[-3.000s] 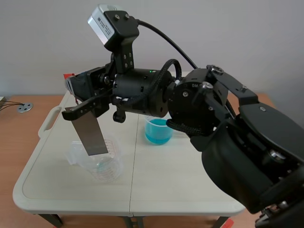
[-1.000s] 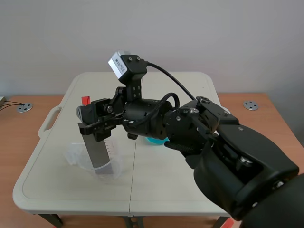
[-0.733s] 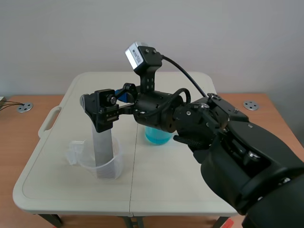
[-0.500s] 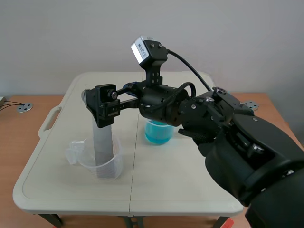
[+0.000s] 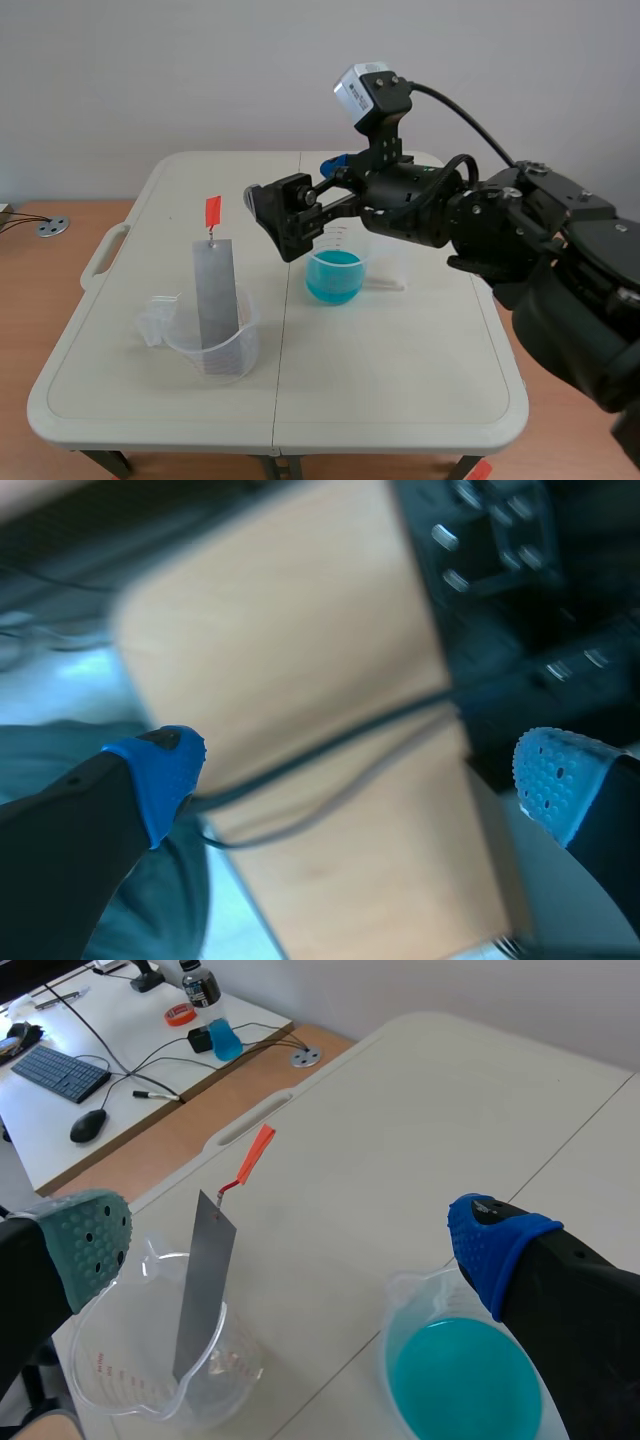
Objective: Hold the metal plate by the orange handle, dip it into the blue solution, take it out and point at it, then put the plate back in the beaker on the left.
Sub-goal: 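Return to the home posture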
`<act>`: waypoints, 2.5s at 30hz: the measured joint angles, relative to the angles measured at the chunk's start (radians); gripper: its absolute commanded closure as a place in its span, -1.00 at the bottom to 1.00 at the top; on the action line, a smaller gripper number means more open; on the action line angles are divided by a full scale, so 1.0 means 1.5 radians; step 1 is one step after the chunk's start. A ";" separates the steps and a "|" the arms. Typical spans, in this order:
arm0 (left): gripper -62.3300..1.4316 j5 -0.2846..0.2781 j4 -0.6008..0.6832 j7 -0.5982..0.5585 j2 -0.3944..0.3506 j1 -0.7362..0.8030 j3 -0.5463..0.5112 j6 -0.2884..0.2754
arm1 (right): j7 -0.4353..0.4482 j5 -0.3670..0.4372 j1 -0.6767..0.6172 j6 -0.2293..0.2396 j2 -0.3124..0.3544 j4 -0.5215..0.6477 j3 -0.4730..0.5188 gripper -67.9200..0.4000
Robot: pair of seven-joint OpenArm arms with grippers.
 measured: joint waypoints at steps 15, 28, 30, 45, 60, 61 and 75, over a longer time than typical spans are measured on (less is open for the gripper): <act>-1.00 -0.004 0.229 -0.025 -0.120 0.048 -0.252 0.078 | 0.054 -0.018 -0.132 -0.029 0.146 0.166 0.051 -0.95; -1.00 -0.040 0.282 -0.165 -0.135 -0.082 -0.219 -0.024 | 0.127 -0.018 -0.314 -0.063 0.247 0.293 0.117 -0.95; -1.00 -0.040 0.282 -0.169 -0.135 -0.118 -0.194 -0.041 | 0.141 -0.018 -0.343 -0.064 0.254 0.304 0.131 -0.95; -1.00 -0.040 0.282 -0.184 -0.135 -0.327 -0.027 -0.049 | 0.202 -0.070 -0.512 -0.064 0.255 0.365 0.227 -0.95; -1.00 -0.040 0.281 -0.182 -0.135 -0.344 -0.011 -0.051 | 0.199 -0.070 -0.508 -0.064 0.255 0.365 0.227 -0.95; -1.00 -0.040 0.281 -0.180 -0.135 -0.344 -0.011 -0.051 | 0.195 -0.070 -0.508 -0.064 0.255 0.365 0.227 -0.95; -1.00 -0.040 0.281 -0.182 -0.135 -0.344 -0.011 -0.051 | 0.183 -0.070 -0.508 -0.064 0.255 0.365 0.227 -0.95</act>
